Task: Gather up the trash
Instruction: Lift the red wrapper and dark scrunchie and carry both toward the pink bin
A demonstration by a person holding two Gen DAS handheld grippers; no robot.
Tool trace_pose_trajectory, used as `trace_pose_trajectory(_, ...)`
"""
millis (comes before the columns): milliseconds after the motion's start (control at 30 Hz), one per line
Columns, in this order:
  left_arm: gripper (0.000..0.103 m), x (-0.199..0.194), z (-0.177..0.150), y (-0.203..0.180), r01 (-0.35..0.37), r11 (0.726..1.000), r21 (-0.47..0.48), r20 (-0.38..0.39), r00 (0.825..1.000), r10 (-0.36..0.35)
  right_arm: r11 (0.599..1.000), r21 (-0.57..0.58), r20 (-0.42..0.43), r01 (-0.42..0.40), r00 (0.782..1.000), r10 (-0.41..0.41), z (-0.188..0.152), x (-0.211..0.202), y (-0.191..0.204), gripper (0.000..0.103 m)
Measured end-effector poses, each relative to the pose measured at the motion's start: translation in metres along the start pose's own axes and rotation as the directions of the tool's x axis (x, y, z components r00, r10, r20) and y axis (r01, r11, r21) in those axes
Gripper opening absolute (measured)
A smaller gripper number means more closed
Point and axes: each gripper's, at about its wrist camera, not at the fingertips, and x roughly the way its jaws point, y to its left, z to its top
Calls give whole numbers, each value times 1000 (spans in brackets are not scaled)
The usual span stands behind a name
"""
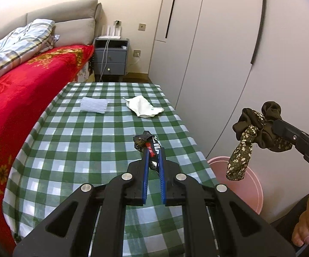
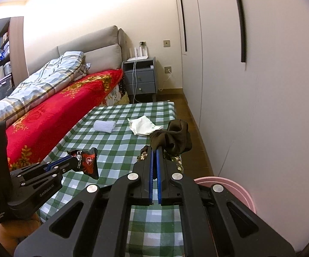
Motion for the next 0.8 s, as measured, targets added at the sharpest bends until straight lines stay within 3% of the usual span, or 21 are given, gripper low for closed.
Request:
trace_pose_trajectory(467, 9, 11, -3, -24, 53, 998, 21, -10, 999, -53, 998, 14, 6, 62, 998, -62, 5, -11, -26, 3)
trace_pose_trajectory(800, 9, 25, -6, -62, 139, 989, 51, -22, 990, -138, 990, 11, -4, 142, 990, -142, 12, -22, -65, 3)
